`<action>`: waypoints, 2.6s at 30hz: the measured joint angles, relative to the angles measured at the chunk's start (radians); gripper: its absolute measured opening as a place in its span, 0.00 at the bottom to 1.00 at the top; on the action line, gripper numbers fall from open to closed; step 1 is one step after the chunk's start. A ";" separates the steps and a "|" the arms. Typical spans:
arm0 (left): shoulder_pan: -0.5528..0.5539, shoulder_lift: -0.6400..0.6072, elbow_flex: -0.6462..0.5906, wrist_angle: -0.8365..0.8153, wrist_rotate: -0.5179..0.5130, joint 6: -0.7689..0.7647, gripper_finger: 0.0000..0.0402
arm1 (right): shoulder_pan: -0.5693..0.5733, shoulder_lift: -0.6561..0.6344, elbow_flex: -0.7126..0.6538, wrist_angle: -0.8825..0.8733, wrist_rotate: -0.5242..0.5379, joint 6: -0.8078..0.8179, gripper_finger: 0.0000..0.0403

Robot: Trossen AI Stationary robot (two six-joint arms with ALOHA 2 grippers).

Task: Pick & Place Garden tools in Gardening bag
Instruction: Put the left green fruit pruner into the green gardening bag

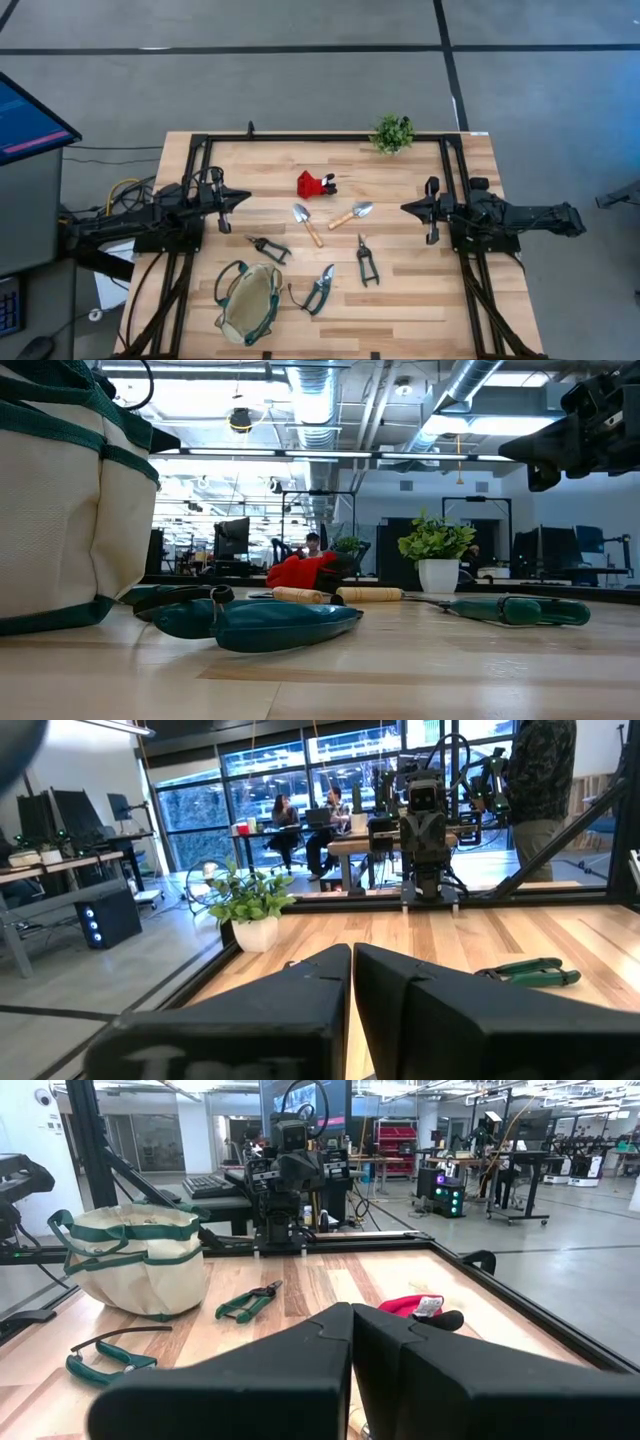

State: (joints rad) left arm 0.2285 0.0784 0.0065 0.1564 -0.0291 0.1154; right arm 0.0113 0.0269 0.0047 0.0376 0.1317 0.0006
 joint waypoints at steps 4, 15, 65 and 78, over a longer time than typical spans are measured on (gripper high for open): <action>0.000 0.000 0.000 0.003 0.000 0.000 0.02 | 0.000 0.000 0.000 0.000 0.000 0.000 0.00; 0.000 0.000 0.000 0.025 0.000 0.000 0.02 | 0.000 0.000 0.000 -0.001 0.000 -0.007 0.00; -0.001 0.102 0.013 0.034 0.098 -0.101 0.01 | 0.062 0.061 0.016 0.155 0.040 0.080 0.00; -0.001 0.453 0.234 0.036 0.188 0.013 0.00 | 0.087 0.442 0.152 0.265 0.087 0.126 0.00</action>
State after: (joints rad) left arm 0.2276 0.5309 0.2407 0.1924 0.1585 0.1284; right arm 0.0978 0.4694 0.1570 0.3025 0.2192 0.1261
